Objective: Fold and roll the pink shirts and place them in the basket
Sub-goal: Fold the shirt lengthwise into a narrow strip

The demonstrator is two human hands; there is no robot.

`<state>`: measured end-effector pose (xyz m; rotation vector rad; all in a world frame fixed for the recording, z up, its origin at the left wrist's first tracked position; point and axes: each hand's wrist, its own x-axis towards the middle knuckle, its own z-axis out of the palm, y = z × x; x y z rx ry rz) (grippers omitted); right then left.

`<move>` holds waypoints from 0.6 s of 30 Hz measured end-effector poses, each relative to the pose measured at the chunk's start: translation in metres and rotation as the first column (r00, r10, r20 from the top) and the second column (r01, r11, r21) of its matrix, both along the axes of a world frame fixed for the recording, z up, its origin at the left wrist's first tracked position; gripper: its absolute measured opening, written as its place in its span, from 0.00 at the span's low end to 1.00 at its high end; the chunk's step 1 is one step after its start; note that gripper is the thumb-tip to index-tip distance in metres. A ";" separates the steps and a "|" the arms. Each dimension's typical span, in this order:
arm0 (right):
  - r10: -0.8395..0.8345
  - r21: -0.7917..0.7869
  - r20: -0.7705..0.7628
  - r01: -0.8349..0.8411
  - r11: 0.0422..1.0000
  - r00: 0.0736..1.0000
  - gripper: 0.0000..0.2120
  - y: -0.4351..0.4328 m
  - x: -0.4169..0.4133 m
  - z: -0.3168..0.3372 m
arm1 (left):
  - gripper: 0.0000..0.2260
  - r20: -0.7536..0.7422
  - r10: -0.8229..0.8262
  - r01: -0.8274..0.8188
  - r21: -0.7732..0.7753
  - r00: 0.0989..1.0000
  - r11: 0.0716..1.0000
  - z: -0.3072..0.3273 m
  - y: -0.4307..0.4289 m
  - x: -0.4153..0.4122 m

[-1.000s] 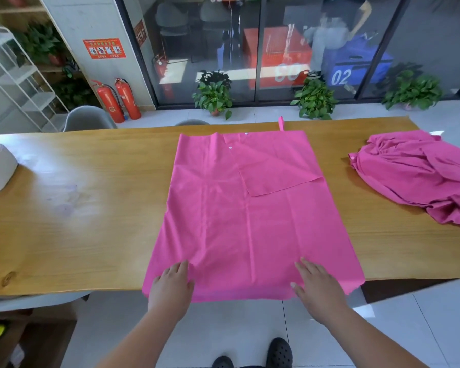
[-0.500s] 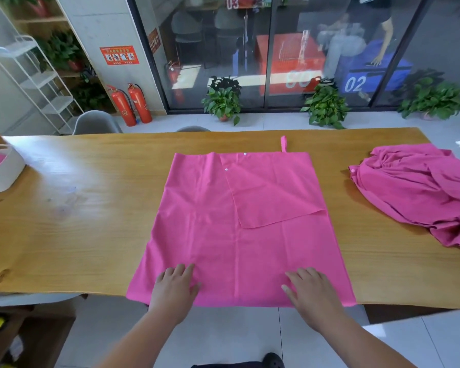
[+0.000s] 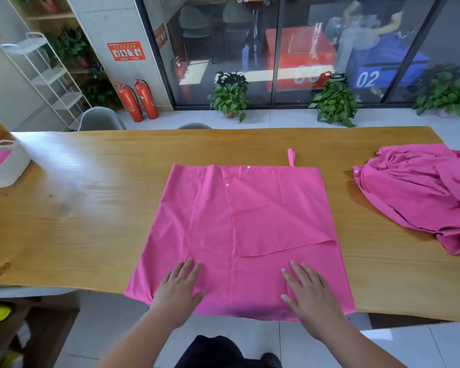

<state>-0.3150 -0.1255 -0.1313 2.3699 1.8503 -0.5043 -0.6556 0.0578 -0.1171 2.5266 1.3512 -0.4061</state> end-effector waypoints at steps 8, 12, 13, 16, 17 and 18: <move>0.013 0.025 0.080 -0.016 1.000 0.997 0.30 0.013 0.002 -0.004 | 0.33 0.011 -0.102 0.099 0.159 0.995 0.982 -0.005 0.027 0.020; 0.084 0.063 0.112 -0.091 0.994 0.990 0.27 0.026 0.012 -0.002 | 0.33 0.012 -0.179 0.176 0.128 0.984 0.976 -0.012 0.048 0.036; 0.101 0.058 0.124 -0.109 0.992 0.987 0.26 0.031 0.014 -0.001 | 0.33 0.010 -0.190 0.188 0.114 0.982 0.976 -0.012 0.054 0.041; 0.100 0.016 0.117 -0.103 0.995 0.988 0.26 0.045 0.019 -0.001 | 0.34 0.017 -0.207 0.205 0.062 0.978 0.977 -0.011 0.074 0.054; 0.089 0.011 0.106 -0.091 0.996 0.990 0.27 0.049 0.020 0.000 | 0.34 0.021 -0.213 0.211 0.060 0.977 0.976 -0.012 0.080 0.057; 0.079 0.010 0.096 -0.080 0.997 0.992 0.27 0.053 0.021 0.000 | 0.34 0.028 -0.220 0.218 0.065 0.975 0.974 -0.011 0.086 0.061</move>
